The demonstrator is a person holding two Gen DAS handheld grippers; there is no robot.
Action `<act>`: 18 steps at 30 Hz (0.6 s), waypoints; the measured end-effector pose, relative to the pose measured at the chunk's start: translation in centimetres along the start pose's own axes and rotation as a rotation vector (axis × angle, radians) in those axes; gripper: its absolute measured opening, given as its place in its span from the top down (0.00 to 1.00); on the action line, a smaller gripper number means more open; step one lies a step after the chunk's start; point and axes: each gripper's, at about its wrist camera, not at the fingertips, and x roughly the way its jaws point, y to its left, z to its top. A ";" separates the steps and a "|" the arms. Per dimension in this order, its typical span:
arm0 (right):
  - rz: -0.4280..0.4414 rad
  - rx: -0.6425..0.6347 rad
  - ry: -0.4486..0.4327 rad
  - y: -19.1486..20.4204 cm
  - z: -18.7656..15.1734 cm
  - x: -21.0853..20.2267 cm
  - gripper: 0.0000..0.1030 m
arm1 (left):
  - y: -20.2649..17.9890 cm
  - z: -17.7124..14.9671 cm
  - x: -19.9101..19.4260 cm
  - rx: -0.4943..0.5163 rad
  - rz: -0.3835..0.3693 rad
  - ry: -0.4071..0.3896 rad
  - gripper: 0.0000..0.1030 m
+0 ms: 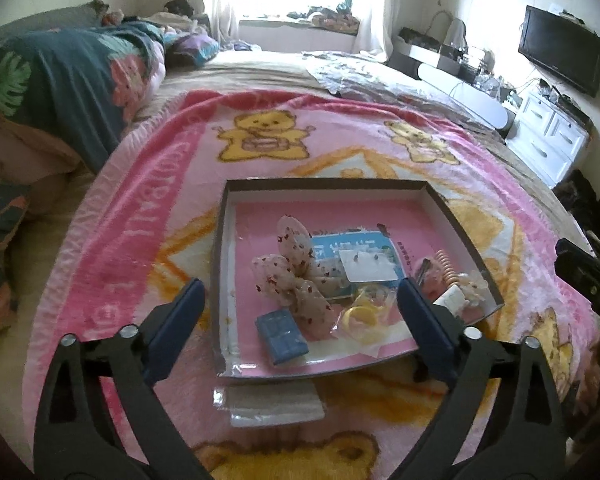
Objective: Organize jewelry
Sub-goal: 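Carry the hair tie and blue box into the box and open both tools, then withdraw both tools toward the clear plastic bag and brown claw clip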
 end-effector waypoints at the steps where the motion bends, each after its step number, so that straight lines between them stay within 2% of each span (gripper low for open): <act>1: 0.003 -0.004 -0.005 0.2 0.0 -0.3 0.19 | 0.1 0.0 -0.4 -0.003 0.001 -0.006 0.09; 11: 0.045 -0.027 -0.039 1.8 -0.4 -3.5 0.16 | -0.3 -0.9 -4.0 -0.029 0.006 -0.059 0.09; 18: 0.043 -0.102 0.003 3.0 -1.9 -3.8 0.15 | -1.0 -2.7 -5.4 -0.022 0.007 -0.059 0.09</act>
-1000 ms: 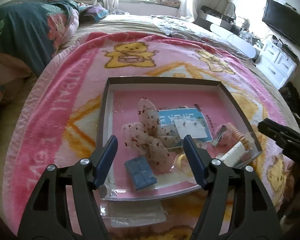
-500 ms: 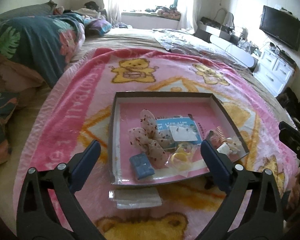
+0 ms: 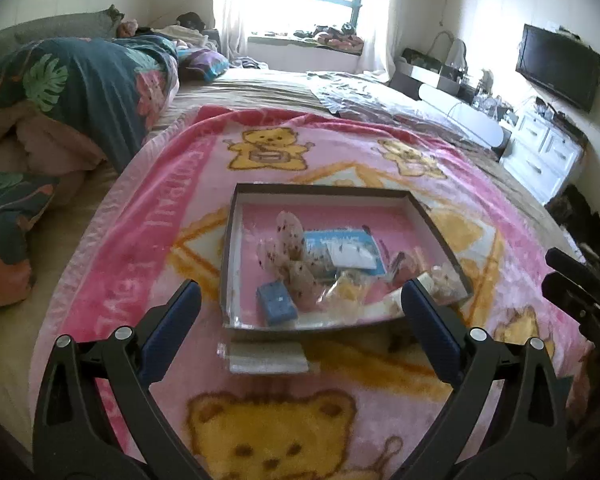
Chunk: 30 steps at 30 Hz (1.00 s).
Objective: Organize jewelry
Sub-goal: 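Withdraw both tools toward the clear plastic bag and brown claw clip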
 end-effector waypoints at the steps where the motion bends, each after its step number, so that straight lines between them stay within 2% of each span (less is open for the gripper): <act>1: 0.002 -0.008 0.012 0.1 -0.3 0.2 0.15 | -0.1 -0.4 0.0 0.011 0.012 0.007 0.09; 3: 0.002 -0.029 0.031 0.3 -0.8 0.4 0.15 | -0.1 -1.1 0.3 0.020 0.025 0.026 0.09; 9: -0.068 -0.104 0.089 0.4 -2.9 1.9 0.15 | 1.2 -3.9 1.9 0.014 0.054 0.116 0.09; 14: -0.086 -0.104 0.144 -0.6 -4.2 3.5 0.15 | 2.2 -5.6 3.4 -0.018 0.038 0.182 0.09; 18: -0.111 -0.131 0.184 -1.1 -5.3 4.9 0.15 | 2.4 -6.3 4.3 -0.026 0.032 0.206 0.09; 22: -0.096 -0.123 0.229 -2.0 -6.2 6.7 0.17 | 2.3 -6.9 5.4 -0.032 0.011 0.234 0.09; 30: -0.059 -0.099 0.340 -2.7 -7.7 10.8 0.33 | 2.3 -7.1 7.4 -0.032 0.031 0.242 0.09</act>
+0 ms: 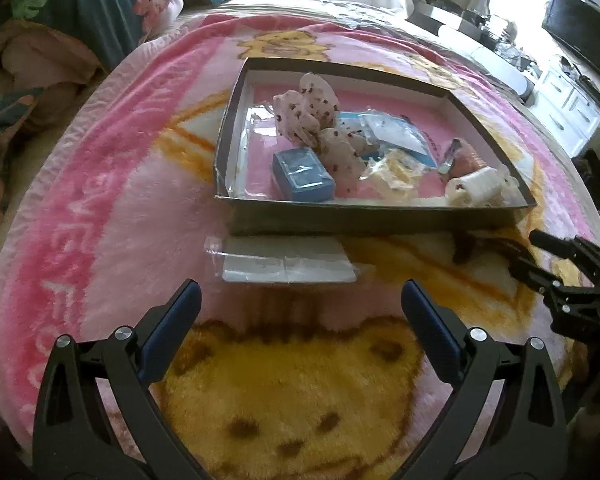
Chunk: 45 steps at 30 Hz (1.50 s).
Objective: Organize jewelry
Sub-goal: 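Withdraw both tools toward the clear plastic bag and brown claw clip, then grasp the brown claw clip with the right tool while the left tool grasps the clear plastic bag, then carry the claw clip and plastic bag into the box and open both tools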
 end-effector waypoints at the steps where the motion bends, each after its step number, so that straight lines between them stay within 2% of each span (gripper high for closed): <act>1: 0.010 0.003 0.006 0.1 0.1 0.4 0.34 | 0.1 0.1 0.3 -0.004 0.005 0.001 0.09; 4: 0.048 0.004 0.012 0.5 0.3 1.3 0.39 | 0.5 0.3 0.9 -0.020 0.012 -0.003 0.09; 6: 0.042 -0.028 0.008 1.2 0.4 1.7 0.47 | 0.6 0.5 1.2 -0.027 0.014 0.000 0.09; 8: 0.045 -0.050 0.007 1.8 0.4 1.8 0.65 | 0.7 0.6 1.5 -0.033 0.014 0.005 0.09; 9: 0.056 -0.056 0.005 2.0 0.3 1.7 0.69 | 0.8 0.6 1.6 -0.037 0.011 0.008 0.09; 10: 0.065 -0.062 0.003 2.2 0.3 1.6 0.79 | 0.9 0.5 1.8 -0.043 0.003 0.014 0.09; 14: 0.087 -0.105 0.000 3.4 -0.2 1.1 0.87 | 0.8 0.3 2.3 -0.038 0.003 0.026 0.09; 17: 0.154 -0.085 0.002 3.8 -0.5 0.5 0.91 | 0.6 0.3 2.4 -0.023 -0.005 0.026 0.10; 19: 0.198 -0.059 0.003 3.9 -0.6 0.0 0.92 | 0.4 0.2 2.3 -0.010 -0.011 0.027 0.20; 21: 0.214 -0.048 0.005 4.1 -0.8 -0.4 0.92 | 0.3 0.3 2.2 0.004 -0.009 0.026 0.23; 30: 0.282 -0.007 0.002 5.1 -1.5 -3.4 0.92 | 0.0 -0.8 -0.2 0.020 -0.051 0.013 0.24; 35: 0.320 0.021 -0.029 5.0 -1.7 -5.4 0.92 | 0.1 -0.2 -3.0 0.009 -0.064 -0.059 0.24; 41: 0.298 0.079 -0.105 3.4 -0.8 -8.1 0.92 | -0.4 0.8 -5.6 0.028 -0.050 -0.135 0.24; 45: 0.235 0.116 -0.161 1.6 -0.1 -9.5 0.92 | -0.8 1.6 -6.3 0.030 -0.054 -0.159 0.24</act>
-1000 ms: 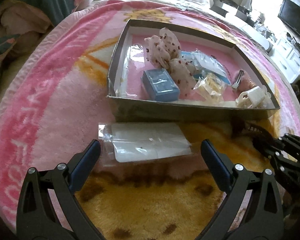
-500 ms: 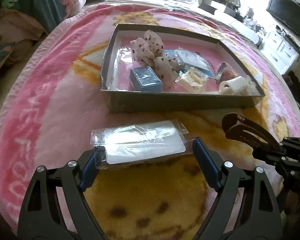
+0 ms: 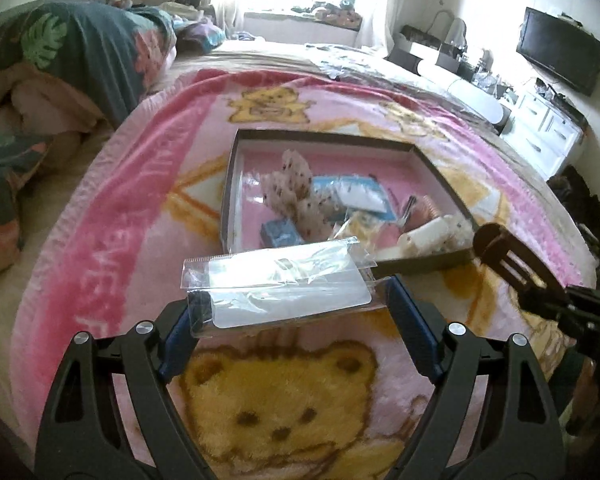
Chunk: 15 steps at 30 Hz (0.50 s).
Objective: Organize jewelry
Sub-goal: 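Carry the claw clip and plastic bag into the box and open both tools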
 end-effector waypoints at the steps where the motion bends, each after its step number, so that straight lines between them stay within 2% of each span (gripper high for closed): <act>1: -0.009 0.007 -0.012 -0.4 0.2 -0.3 0.92 | -0.1 0.3 -0.1 0.000 -0.002 -0.006 0.24; 15: -0.159 0.087 -0.102 -5.0 2.5 -2.0 0.92 | -3.4 3.9 1.4 0.054 -0.040 -0.041 0.24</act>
